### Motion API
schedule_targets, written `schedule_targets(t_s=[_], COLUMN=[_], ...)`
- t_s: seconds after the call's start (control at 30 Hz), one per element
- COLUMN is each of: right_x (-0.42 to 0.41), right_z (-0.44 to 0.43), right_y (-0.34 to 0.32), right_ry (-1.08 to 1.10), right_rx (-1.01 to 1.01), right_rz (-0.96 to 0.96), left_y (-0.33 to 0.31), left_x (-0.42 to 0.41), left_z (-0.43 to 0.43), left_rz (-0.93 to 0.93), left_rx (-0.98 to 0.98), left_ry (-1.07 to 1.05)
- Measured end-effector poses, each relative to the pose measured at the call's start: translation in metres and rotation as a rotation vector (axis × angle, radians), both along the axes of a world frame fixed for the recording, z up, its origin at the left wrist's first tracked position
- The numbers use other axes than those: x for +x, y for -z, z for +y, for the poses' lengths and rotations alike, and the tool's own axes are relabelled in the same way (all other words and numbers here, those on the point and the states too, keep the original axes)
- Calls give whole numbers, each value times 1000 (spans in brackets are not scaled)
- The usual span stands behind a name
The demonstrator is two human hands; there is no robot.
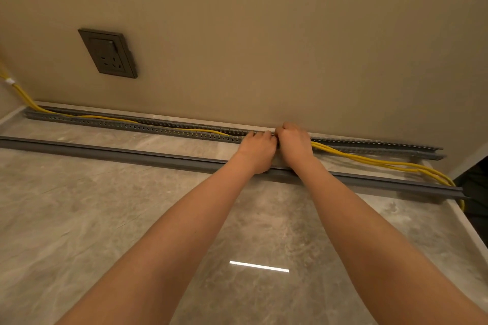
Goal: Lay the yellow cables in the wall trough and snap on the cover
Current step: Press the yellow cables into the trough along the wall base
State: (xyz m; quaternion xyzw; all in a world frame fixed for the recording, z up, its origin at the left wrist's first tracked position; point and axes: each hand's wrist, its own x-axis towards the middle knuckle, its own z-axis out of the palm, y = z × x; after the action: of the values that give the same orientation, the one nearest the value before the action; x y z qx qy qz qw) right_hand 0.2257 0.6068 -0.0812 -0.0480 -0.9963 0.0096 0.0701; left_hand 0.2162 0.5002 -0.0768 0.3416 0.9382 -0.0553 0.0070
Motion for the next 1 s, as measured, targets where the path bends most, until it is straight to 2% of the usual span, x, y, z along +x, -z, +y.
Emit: schedule_targets(t_s=[0.1,0.17,0.27,0.43,0.67,1.0], right_x=[2,7,15,24,38,24], right_z=[1,4,9,27,46,52], right_y=[3,6,6,-1,-2,-15], right_ry=[12,-8,-45,30,126,154], right_rx=[-21,-8,-32,-72,-88,-97], right_rz=[-19,-42,-41,43,50,27], left_y=[6,7,2,-2,-7,-9], left_x=[0,-3,-4,-1,-1,1], left_z=[3,2,6,17,20,19], left_rz=[-190,-238,-259,-239,-230,-261], left_rx=[102,121,79,-12,-104,-84], left_ry=[-62,-88,-119,-159,-172,-189])
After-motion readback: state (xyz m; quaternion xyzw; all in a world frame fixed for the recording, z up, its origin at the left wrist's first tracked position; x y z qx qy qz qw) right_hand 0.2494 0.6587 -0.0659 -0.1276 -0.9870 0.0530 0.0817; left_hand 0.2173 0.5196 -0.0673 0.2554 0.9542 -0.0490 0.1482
